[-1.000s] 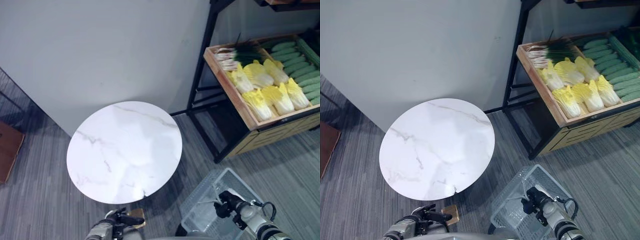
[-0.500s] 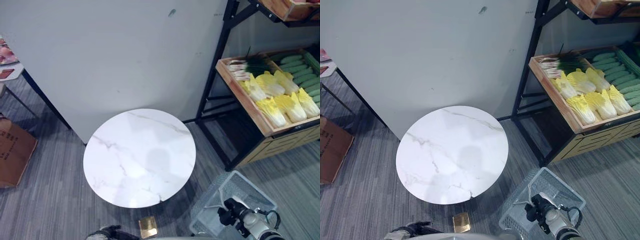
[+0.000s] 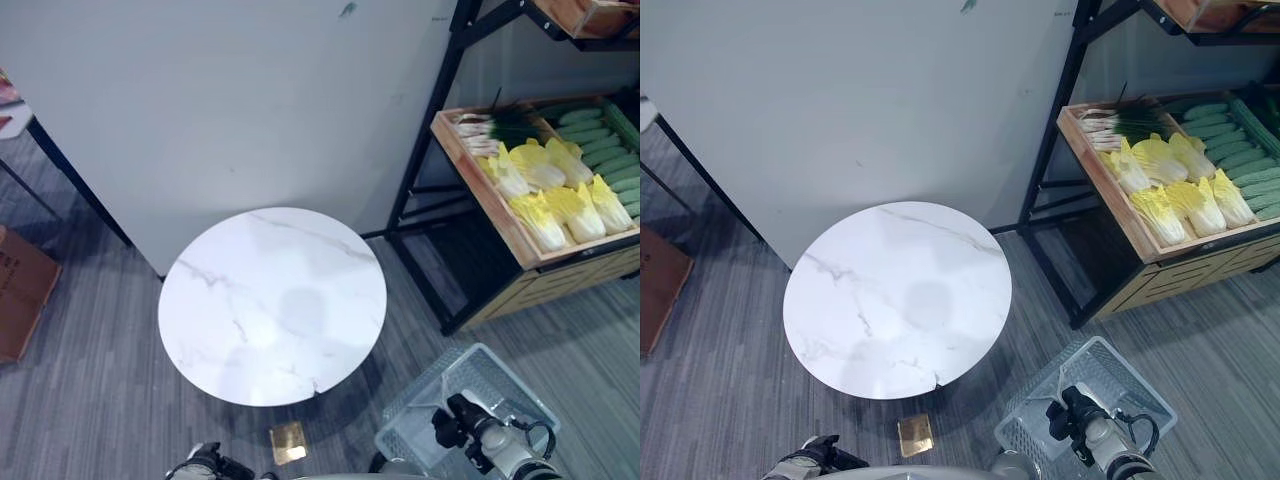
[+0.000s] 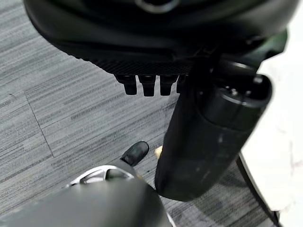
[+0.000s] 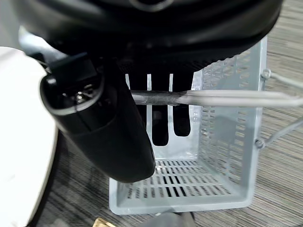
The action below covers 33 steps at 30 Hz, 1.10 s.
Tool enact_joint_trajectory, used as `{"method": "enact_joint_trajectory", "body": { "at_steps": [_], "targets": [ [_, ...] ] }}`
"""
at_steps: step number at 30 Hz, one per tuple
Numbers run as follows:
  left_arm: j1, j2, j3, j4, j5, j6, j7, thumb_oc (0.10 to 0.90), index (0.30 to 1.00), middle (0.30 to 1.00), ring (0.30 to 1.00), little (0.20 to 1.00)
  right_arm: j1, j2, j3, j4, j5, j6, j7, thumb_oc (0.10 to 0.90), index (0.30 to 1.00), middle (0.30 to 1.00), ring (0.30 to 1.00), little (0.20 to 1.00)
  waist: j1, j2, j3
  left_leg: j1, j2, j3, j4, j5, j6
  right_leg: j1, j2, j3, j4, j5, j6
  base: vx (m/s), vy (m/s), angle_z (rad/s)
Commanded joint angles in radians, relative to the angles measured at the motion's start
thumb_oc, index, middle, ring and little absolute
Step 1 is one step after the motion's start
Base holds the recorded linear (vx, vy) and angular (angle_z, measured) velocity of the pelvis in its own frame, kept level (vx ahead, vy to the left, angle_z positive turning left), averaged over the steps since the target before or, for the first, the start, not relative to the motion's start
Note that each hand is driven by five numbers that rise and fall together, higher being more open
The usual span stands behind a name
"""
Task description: Get the vegetables into the basket
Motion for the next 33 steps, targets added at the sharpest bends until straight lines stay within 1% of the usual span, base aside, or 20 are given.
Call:
{"method": "enact_joint_trajectory", "body": {
  "at_steps": [1, 7, 8, 9, 12, 13, 14, 16, 17, 18, 19, 20, 21, 22, 23, 25, 27, 30, 33],
  "targets": [
    [-0.013, -0.011, -0.009, 0.011, 0.026, 0.0, -0.001, 0.9, 1.0, 1.0, 1.0, 1.0, -0.055, 0.035, 0.02, 0.015, 0.012, -0.022, 0.005, 0.4, 0.3, 0.3, 0.3, 0.3, -0.01, -0.03, 0.019, 0.007, -0.03, 0.005, -0.047, 0.026, -0.03, 0.028, -0.058, 0.058, -0.193, 0.288, 0.145, -0.01, 0.03, -0.06],
    [-0.014, -0.008, -0.015, 0.01, 0.03, 0.002, -0.006, 0.9, 1.0, 1.0, 1.0, 1.0, -0.047, 0.042, 0.014, 0.029, 0.019, -0.023, 0.004, 0.4, 0.3, 0.3, 0.3, 0.3, -0.019, -0.034, 0.014, 0.016, -0.039, 0.007, -0.047, 0.016, -0.024, 0.031, -0.069, 0.061, -0.176, 0.293, 0.146, 0.0, 0.026, -0.02],
    [-0.015, -0.008, -0.018, 0.01, 0.033, 0.004, -0.008, 0.9, 1.0, 1.0, 1.0, 1.0, -0.045, 0.042, 0.011, 0.03, 0.019, -0.023, 0.005, 0.4, 0.3, 0.3, 0.3, 0.3, -0.022, -0.034, 0.013, 0.018, -0.04, 0.009, -0.047, 0.015, -0.023, 0.031, -0.071, 0.063, -0.17, 0.292, 0.147, 0.0, 0.043, -0.01],
    [-0.018, -0.008, -0.022, 0.009, 0.036, 0.009, -0.011, 0.9, 1.0, 1.0, 1.0, 1.0, -0.042, 0.043, 0.008, 0.027, 0.024, -0.022, 0.005, 0.4, 0.3, 0.3, 0.3, 0.3, -0.034, -0.034, 0.013, 0.026, -0.042, 0.014, -0.047, 0.011, -0.02, 0.022, -0.073, 0.075, -0.148, 0.296, 0.147, 0.0, 0.045, -0.02],
    [-0.021, -0.009, -0.022, 0.006, 0.031, 0.01, -0.011, 0.9, 1.0, 1.0, 1.0, 1.0, -0.043, 0.042, 0.008, 0.023, 0.025, -0.022, 0.007, 0.4, 0.3, 0.3, 0.3, 0.3, -0.039, -0.033, 0.016, 0.033, -0.042, 0.021, -0.047, 0.009, -0.018, 0.015, -0.074, 0.082, -0.136, 0.299, 0.148, 0.0, 0.017, -0.15],
    [-0.024, -0.011, -0.027, 0.005, 0.034, 0.011, -0.011, 0.9, 1.0, 1.0, 1.0, 1.0, -0.038, 0.044, 0.007, 0.02, 0.029, -0.022, 0.006, 0.4, 0.3, 0.3, 0.3, 0.3, -0.049, -0.032, 0.02, 0.043, -0.039, 0.035, -0.047, 0.009, -0.019, 0.006, -0.072, 0.085, -0.12, 0.304, 0.148, 0.05, 0.038, -0.23],
    [-0.024, -0.01, -0.028, 0.005, 0.034, 0.011, -0.013, 0.9, 1.0, 1.0, 1.0, 1.0, -0.034, 0.046, 0.005, 0.021, 0.031, -0.022, 0.008, 0.4, 0.3, 0.3, 0.3, 0.3, -0.053, -0.023, 0.02, 0.056, -0.033, 0.025, -0.047, -0.014, -0.025, 0.008, -0.065, 0.092, -0.112, 0.291, 0.157, 0.02, 0.03, -0.28],
    [-0.024, -0.01, -0.029, -0.002, 0.037, 0.01, -0.014, 0.9, 1.0, 1.0, 1.0, 1.0, -0.03, 0.045, 0.001, 0.013, 0.034, -0.019, 0.011, 0.4, 0.3, 0.3, 0.3, 0.3, -0.053, -0.017, 0.03, 0.068, -0.024, 0.057, -0.047, -0.013, -0.025, -0.008, -0.077, 0.052, -0.08, 0.297, 0.159, -0.03, 0.012, -0.34],
    [-0.025, -0.008, -0.025, -0.009, 0.036, 0.01, -0.014, 0.9, 1.0, 1.0, 1.0, 1.0, -0.03, 0.045, -0.002, 0.008, 0.031, -0.018, 0.011, 0.4, 0.3, 0.3, 0.3, 0.3, -0.048, -0.011, 0.035, 0.074, -0.018, 0.088, -0.047, -0.008, -0.024, -0.017, -0.097, -0.012, -0.05, 0.304, 0.159, -0.05, 0.003, -0.37],
    [-0.025, -0.008, -0.025, -0.01, 0.036, 0.01, -0.014, 0.9, 1.0, 1.0, 1.0, 1.0, -0.029, 0.044, -0.003, 0.007, 0.031, -0.018, 0.012, 0.4, 0.3, 0.3, 0.3, 0.3, -0.047, -0.011, 0.036, 0.075, -0.018, 0.088, -0.047, -0.008, -0.024, -0.017, -0.098, -0.011, -0.047, 0.302, 0.159, -0.07, 0.001, -0.66],
    [-0.024, -0.007, -0.024, -0.014, 0.037, 0.01, -0.015, 0.9, 1.0, 1.0, 1.0, 1.0, -0.028, 0.043, -0.005, 0.006, 0.031, -0.017, 0.013, 0.4, 0.3, 0.3, 0.3, 0.3, -0.045, -0.006, 0.038, 0.078, -0.011, 0.103, -0.047, -0.006, -0.024, -0.016, -0.112, -0.055, -0.032, 0.298, 0.156, -0.09, -0.004, -1.02],
    [-0.022, -0.006, -0.019, -0.019, 0.036, 0.009, -0.015, 0.9, 1.0, 1.0, 1.0, 1.0, -0.031, 0.045, -0.004, 0.01, 0.023, -0.015, 0.016, 0.4, 0.3, 0.3, 0.3, 0.3, -0.031, -0.001, 0.033, 0.084, -0.002, 0.152, -0.047, -0.002, -0.024, 0.0, -0.152, -0.174, -0.012, 0.294, 0.152, -0.11, -0.019, -0.98],
    [-0.021, -0.007, -0.017, -0.022, 0.038, 0.01, -0.016, 0.9, 1.0, 1.0, 1.0, 1.0, -0.033, 0.046, -0.002, 0.015, 0.018, -0.014, 0.019, 0.4, 0.3, 0.3, 0.3, 0.3, -0.027, -0.004, 0.028, 0.086, -0.001, 0.176, -0.047, -0.001, -0.026, 0.019, -0.162, -0.223, -0.025, 0.294, 0.151, -0.09, -0.033, -0.99],
    [-0.02, -0.009, -0.016, -0.023, 0.038, 0.011, -0.018, 0.9, 1.0, 1.0, 1.0, 1.0, -0.035, 0.045, 0.001, 0.019, 0.013, -0.014, 0.022, 0.4, 0.3, 0.3, 0.3, 0.3, -0.028, -0.009, 0.022, 0.087, 0.0, 0.189, -0.047, 0.002, -0.028, 0.034, -0.158, -0.233, -0.051, 0.297, 0.151, -0.02, -0.065, -0.93],
    [-0.019, -0.01, -0.017, -0.025, 0.036, 0.013, -0.018, 0.9, 1.0, 1.0, 1.0, 1.0, -0.034, 0.045, 0.003, 0.018, 0.011, -0.014, 0.021, 0.4, 0.3, 0.3, 0.3, 0.3, -0.033, -0.012, 0.018, 0.092, 0.0, 0.198, -0.047, 0.007, -0.032, 0.031, -0.152, -0.225, -0.061, 0.309, 0.154, 0.04, -0.075, -1.04],
    [-0.02, -0.016, -0.021, -0.026, 0.035, 0.013, -0.018, 0.9, 1.0, 1.0, 1.0, 1.0, -0.026, 0.043, 0.0, 0.02, 0.012, -0.015, 0.022, 0.4, 0.3, 0.3, 0.3, 0.3, -0.039, -0.012, 0.005, 0.103, 0.0, 0.207, -0.046, 0.008, -0.035, 0.041, -0.132, -0.202, -0.092, 0.299, 0.15, 0.08, -0.083, -0.58],
    [-0.021, -0.025, -0.024, -0.023, 0.037, 0.014, -0.019, 0.9, 1.0, 1.0, 1.0, 1.0, -0.019, 0.043, -0.004, 0.025, 0.015, -0.015, 0.018, 0.4, 0.3, 0.3, 0.3, 0.3, -0.044, -0.008, -0.004, 0.113, 0.003, 0.21, -0.044, 0.006, -0.039, 0.056, -0.114, -0.197, -0.118, 0.29, 0.145, 0.07, -0.095, -0.44],
    [-0.018, -0.035, -0.028, -0.022, 0.043, 0.015, -0.021, 0.9, 1.0, 1.0, 1.0, 1.0, -0.008, 0.037, -0.007, 0.021, 0.019, -0.018, 0.018, 0.4, 0.3, 0.3, 0.3, 0.3, -0.055, 0.0, -0.013, 0.126, 0.021, 0.223, -0.039, 0.01, -0.049, 0.073, -0.088, -0.191, -0.144, 0.254, 0.133, 0.05, -0.082, -0.27],
    [-0.017, -0.041, -0.027, -0.022, 0.039, 0.016, -0.019, 0.9, 1.0, 1.0, 1.0, 1.0, -0.004, 0.032, -0.01, 0.021, 0.021, -0.018, 0.017, 0.4, 0.3, 0.3, 0.3, 0.3, -0.058, 0.008, -0.014, 0.133, 0.035, 0.233, -0.037, 0.017, -0.057, 0.072, -0.071, -0.187, -0.142, 0.232, 0.122, 0.03, -0.087, -0.21]
  ]
}}
